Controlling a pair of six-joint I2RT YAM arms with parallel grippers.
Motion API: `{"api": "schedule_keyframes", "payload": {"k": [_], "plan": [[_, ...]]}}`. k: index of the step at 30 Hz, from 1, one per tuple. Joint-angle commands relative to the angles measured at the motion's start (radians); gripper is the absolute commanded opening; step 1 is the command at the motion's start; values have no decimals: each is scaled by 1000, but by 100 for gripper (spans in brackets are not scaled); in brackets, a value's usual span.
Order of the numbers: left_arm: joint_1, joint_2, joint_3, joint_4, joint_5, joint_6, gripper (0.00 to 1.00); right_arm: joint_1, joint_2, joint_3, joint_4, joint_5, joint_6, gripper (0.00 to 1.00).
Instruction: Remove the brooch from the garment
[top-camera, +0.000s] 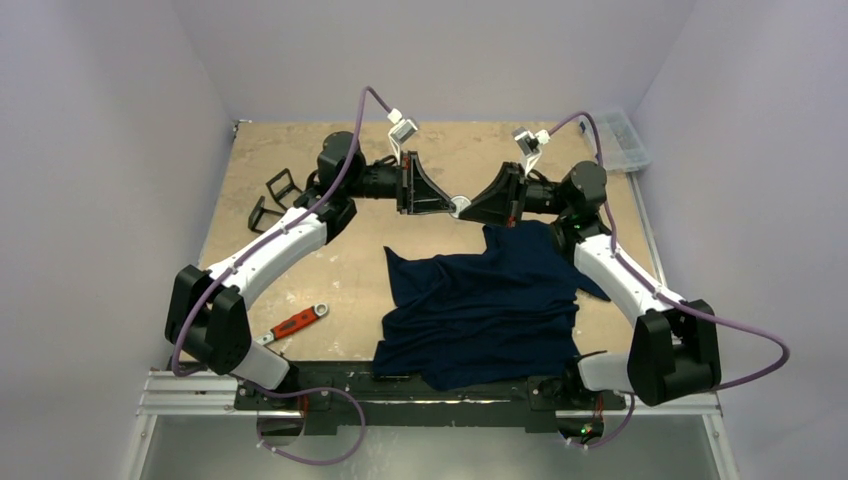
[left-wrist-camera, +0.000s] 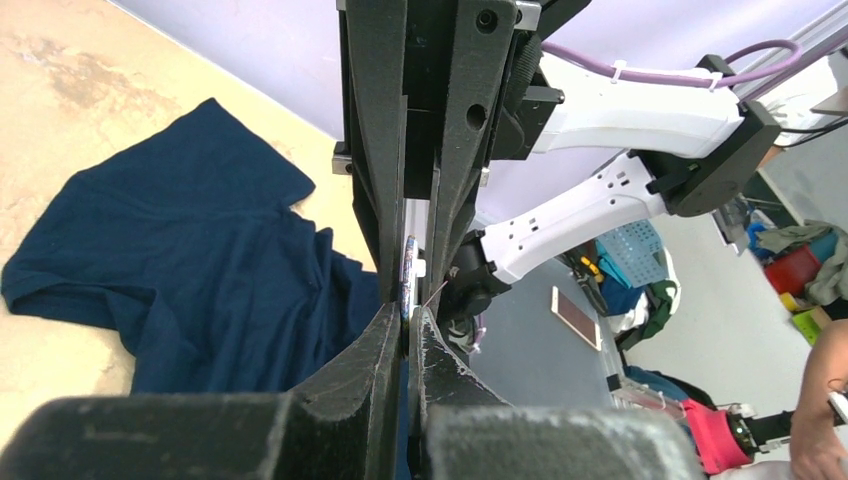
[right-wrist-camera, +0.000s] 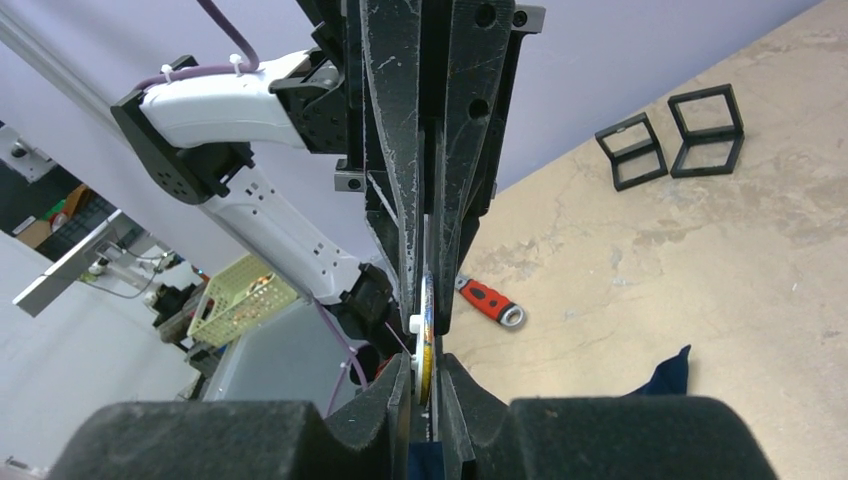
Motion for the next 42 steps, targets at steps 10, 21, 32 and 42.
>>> {"api": "schedule_keyframes", "payload": {"k": [10,21,32,42], "plan": [[1,-10,46,-15,-18,39,0,-3,10,18,143,-17,87,30],[-1,-18,45,-32,-13,75,0,-15,18,18,141,10,100,23],[-14,-34,66,-97,-56,124,0,-33,59,9,256,41,217,24],[35,-3,35,34,-54,-41,0,-67,15,-39,300,-23,209,42]]}}
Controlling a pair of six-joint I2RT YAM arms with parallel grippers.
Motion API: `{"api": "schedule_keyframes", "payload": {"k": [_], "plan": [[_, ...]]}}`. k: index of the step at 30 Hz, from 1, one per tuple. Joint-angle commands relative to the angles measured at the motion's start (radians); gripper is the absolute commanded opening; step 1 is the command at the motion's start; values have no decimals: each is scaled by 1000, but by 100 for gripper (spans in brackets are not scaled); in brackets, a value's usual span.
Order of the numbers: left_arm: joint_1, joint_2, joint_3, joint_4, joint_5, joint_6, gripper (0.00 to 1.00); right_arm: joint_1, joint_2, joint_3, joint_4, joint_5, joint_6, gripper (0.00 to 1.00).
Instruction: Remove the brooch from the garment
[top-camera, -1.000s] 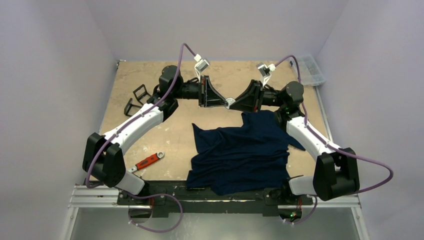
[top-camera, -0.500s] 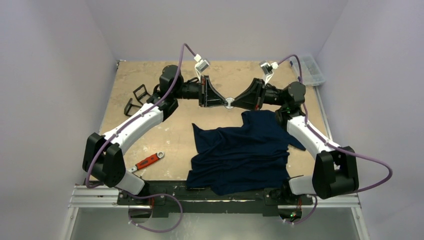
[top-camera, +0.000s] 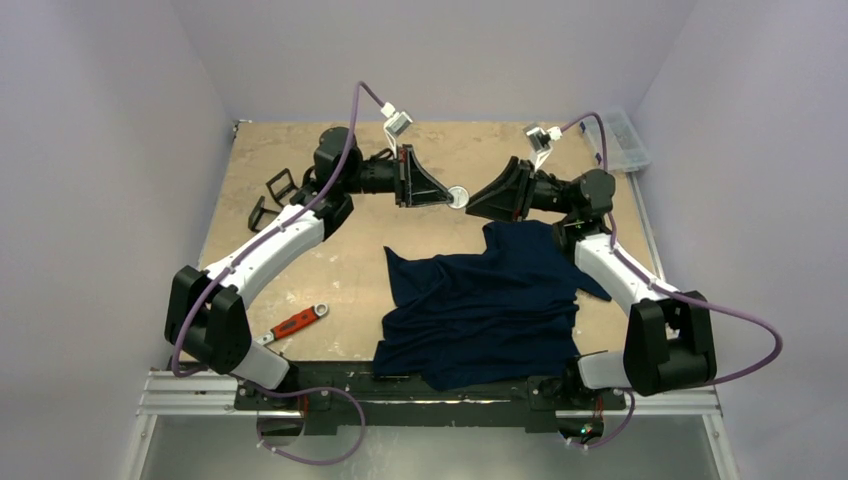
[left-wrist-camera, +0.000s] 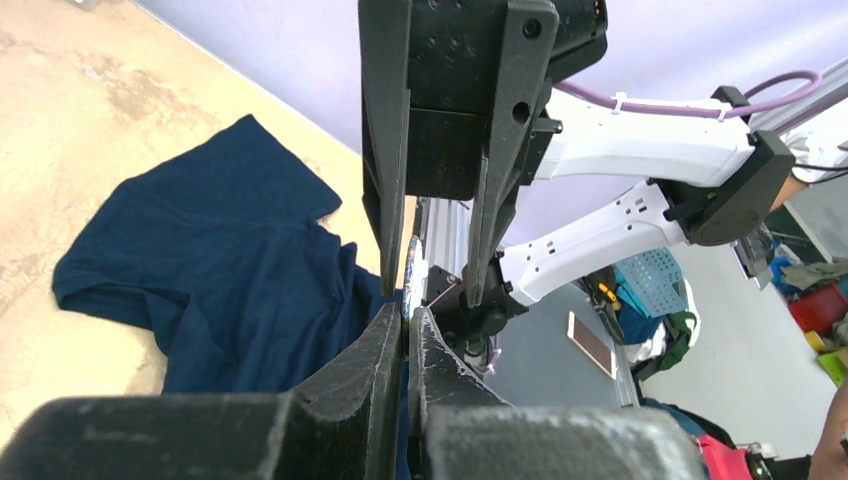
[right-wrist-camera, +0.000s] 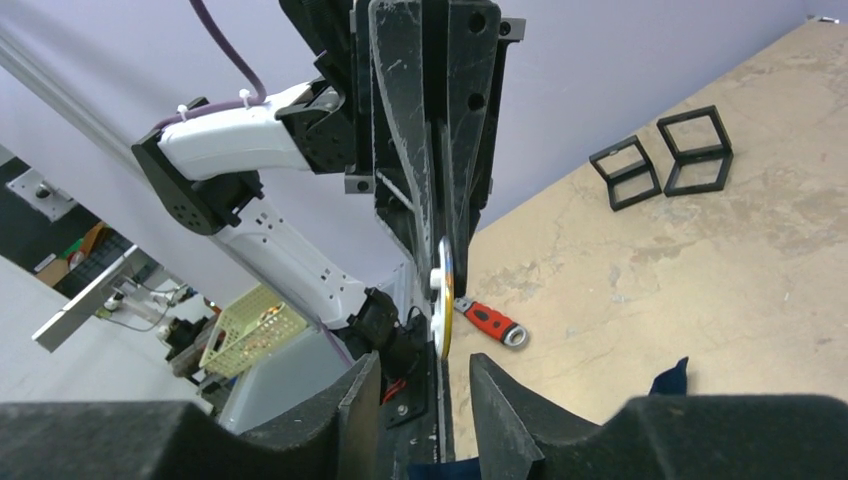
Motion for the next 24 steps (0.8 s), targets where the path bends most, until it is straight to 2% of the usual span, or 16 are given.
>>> {"api": "schedule_keyframes", "payload": {"k": [1,5,10,16,19,24], "plan": [[19,-1,12,96,9,-65,0,-25,-38,-9,52,-33,-2,45],[18,5,12,102,10,-65,0,-24,-49,2,23,5,-32,55],[10,5,22,98,15,-66,0,-20,-43,34,-100,26,-133,59],[-18,4,25,98,21,-60,0,-17,-24,65,-98,29,-139,61],[-22,5,25,83,13,-54,0,-14,-15,60,-29,17,-94,59],[-26,14,39,68,4,-59,0,-12,12,25,180,1,71,57]]}}
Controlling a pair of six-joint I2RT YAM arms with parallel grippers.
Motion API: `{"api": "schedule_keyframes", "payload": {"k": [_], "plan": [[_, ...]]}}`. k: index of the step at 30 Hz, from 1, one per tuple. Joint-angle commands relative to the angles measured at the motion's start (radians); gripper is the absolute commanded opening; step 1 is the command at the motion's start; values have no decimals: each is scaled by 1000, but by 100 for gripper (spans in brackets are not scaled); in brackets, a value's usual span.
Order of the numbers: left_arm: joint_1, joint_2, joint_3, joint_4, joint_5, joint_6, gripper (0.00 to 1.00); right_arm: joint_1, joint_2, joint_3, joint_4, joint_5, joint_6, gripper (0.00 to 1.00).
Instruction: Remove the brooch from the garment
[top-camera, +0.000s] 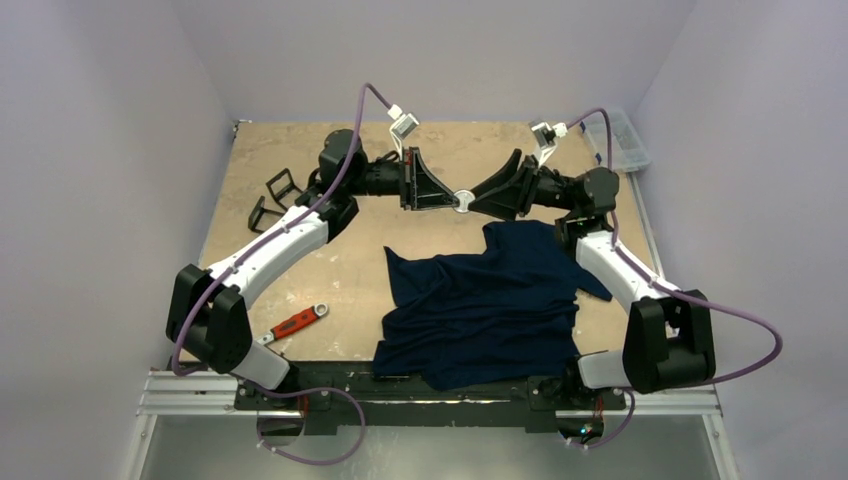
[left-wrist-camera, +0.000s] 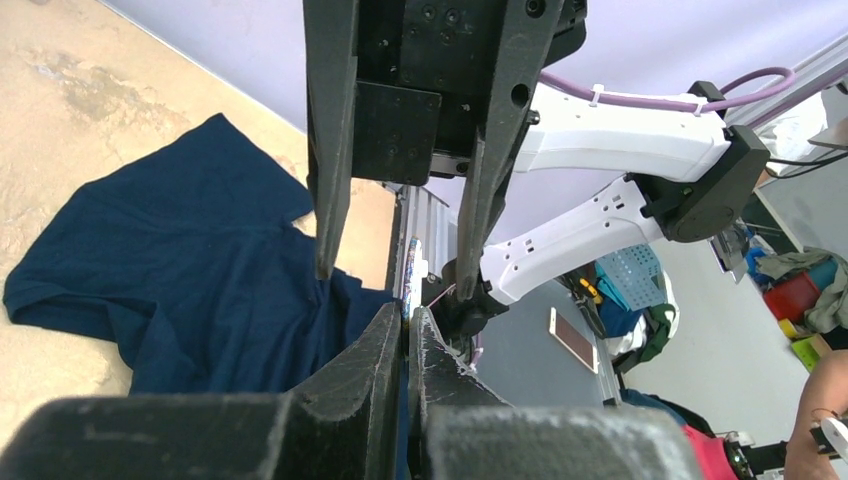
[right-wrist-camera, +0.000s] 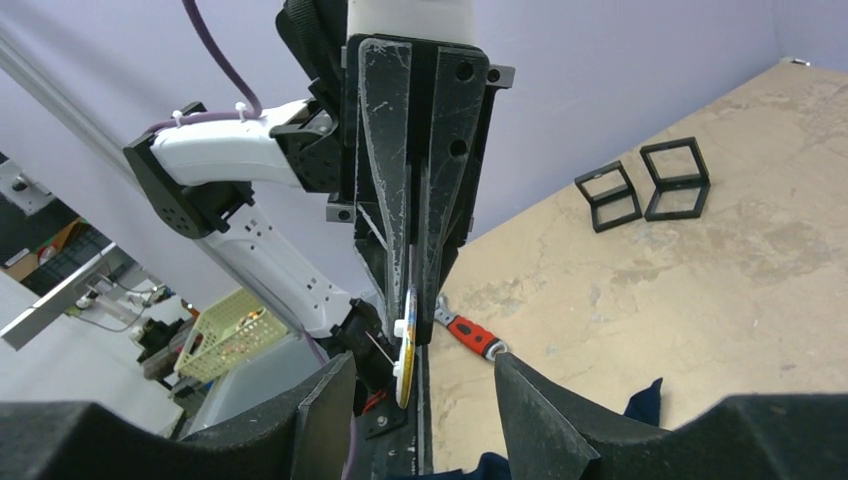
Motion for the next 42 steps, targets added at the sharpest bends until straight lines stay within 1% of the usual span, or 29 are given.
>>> {"api": "schedule_keyframes", "payload": {"k": [1,5,7,8,11,13,14,17,22,28,33,35,37,40,42], "plan": [[-5,9,41,19,0,-7,0,9,22,3,229,-6,144,57],[-5,12,45,18,-2,-12,0,12,33,2,296,-20,189,58],[-5,13,46,16,-4,-12,0,15,30,7,265,-17,166,58],[-7,13,46,17,-5,-11,0,16,25,13,222,-12,137,58],[-7,12,47,15,-5,-10,0,19,-13,44,-35,15,-53,57],[-7,11,46,15,-4,-10,0,22,-30,71,-200,22,-187,53],[-7,10,44,15,-3,-11,0,23,-33,78,-235,19,-226,52],[-7,10,42,15,-4,-10,0,23,-39,69,-227,16,-223,48],[-8,14,43,15,-6,-9,0,26,-36,65,-200,24,-201,47],[-9,10,43,6,-12,2,0,26,-35,68,-213,57,-202,46],[-10,7,41,-7,-16,10,0,28,-40,58,-170,64,-177,48],[-11,8,41,-6,-17,8,0,30,-42,57,-169,53,-180,50],[-10,10,43,-4,-17,8,0,30,-44,54,-181,56,-190,51],[-12,11,44,2,-13,9,0,31,-48,55,-205,66,-208,50],[-14,10,43,2,-12,11,0,31,-46,55,-208,70,-208,46]]}}
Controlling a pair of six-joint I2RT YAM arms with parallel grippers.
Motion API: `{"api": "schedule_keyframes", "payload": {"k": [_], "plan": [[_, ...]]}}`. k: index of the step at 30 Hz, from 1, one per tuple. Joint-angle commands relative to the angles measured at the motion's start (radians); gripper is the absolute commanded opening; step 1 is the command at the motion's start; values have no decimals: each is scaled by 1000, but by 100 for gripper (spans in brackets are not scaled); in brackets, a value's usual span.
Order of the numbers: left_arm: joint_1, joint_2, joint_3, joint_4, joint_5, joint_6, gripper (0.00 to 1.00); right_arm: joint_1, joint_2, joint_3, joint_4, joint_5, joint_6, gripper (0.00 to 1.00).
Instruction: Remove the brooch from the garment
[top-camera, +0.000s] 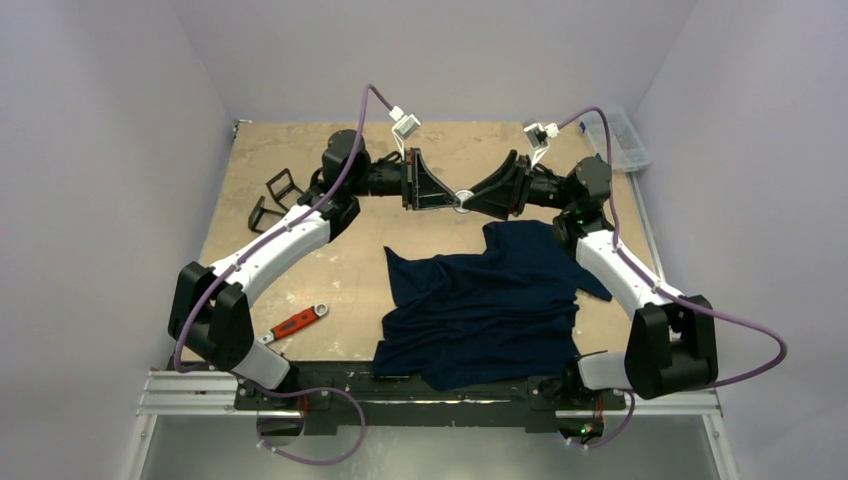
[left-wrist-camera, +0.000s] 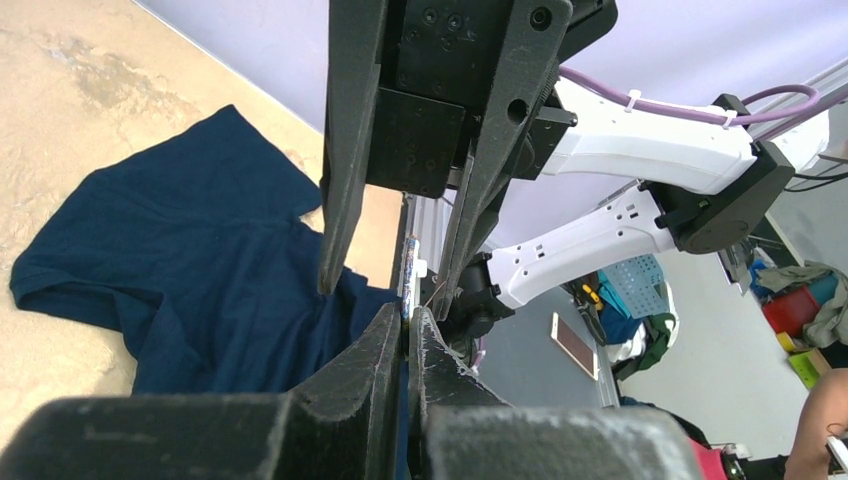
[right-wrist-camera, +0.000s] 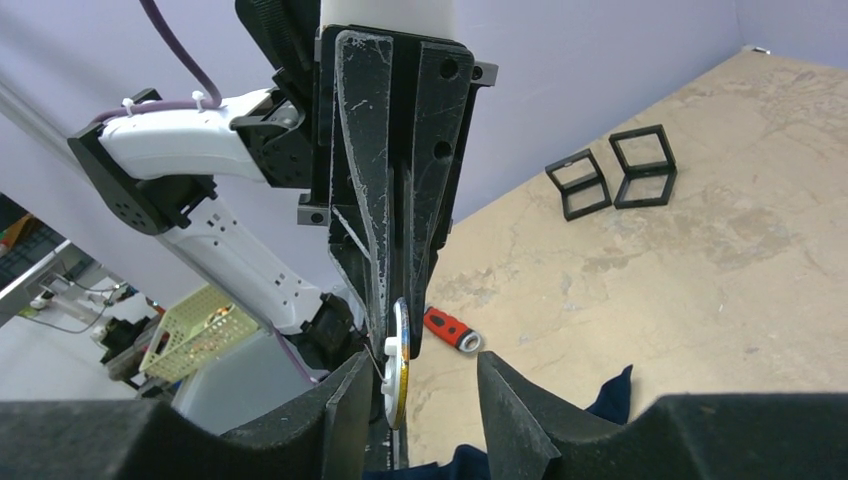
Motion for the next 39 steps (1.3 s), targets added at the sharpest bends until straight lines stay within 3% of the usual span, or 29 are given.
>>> {"api": "schedule_keyframes", "payload": {"k": [1,5,10,16,26,32,39], "plan": [[-8,-6,40,26,8,9,0,5,-32,22,0,32,-26,44],[-8,-12,33,35,14,19,0,6,-27,25,-19,44,-31,34],[-9,-26,33,22,10,66,0,5,-9,31,-44,41,-7,28],[-9,-50,24,1,-15,117,0,4,-2,37,-61,60,9,26],[-28,-103,25,-78,-26,293,0,-3,30,41,-49,52,61,14],[-44,-108,19,-85,-6,304,0,10,42,56,50,0,95,17],[-48,-124,13,-90,-31,317,0,9,20,43,-23,38,73,11]]}}
